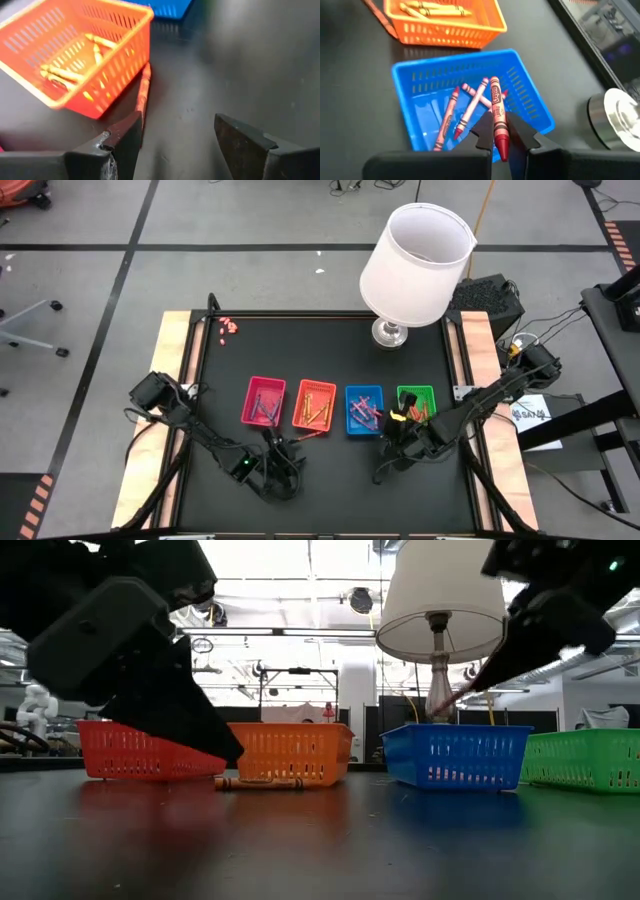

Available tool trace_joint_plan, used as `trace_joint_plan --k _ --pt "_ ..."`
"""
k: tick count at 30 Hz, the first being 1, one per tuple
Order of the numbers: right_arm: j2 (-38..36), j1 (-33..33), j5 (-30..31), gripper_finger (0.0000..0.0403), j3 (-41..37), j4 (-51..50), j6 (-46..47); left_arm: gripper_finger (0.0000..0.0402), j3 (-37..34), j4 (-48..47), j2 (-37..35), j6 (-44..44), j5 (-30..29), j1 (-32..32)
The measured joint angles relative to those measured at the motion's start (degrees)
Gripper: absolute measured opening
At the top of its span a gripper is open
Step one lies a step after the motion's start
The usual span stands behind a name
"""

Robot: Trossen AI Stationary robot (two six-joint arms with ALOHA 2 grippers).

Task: Sort crayons
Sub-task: Put the red crayon into the blue bin, then put the orange crayon into the green bin

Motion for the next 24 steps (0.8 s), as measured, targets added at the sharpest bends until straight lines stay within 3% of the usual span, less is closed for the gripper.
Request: trace_joint_plan --k 8,18,24 --pt "5.94 -3.39 -0.02 0.0023 0.0 1.55 1.83 0.0248 0.0 -0.23 0.94 -1.51 0.98 0.31" --pt "5.63 -2.63 -0.44 0.0129 -0.02 5.61 5.86 0.0248 0.0 -0.44 0.93 -1.86 1.36 0.53" --pt "5.51 -0.34 -7.5 0.0174 2.31 6.92 6.31 0.0248 0.0 -1.73 0.93 -3.02 1.59 0.48"
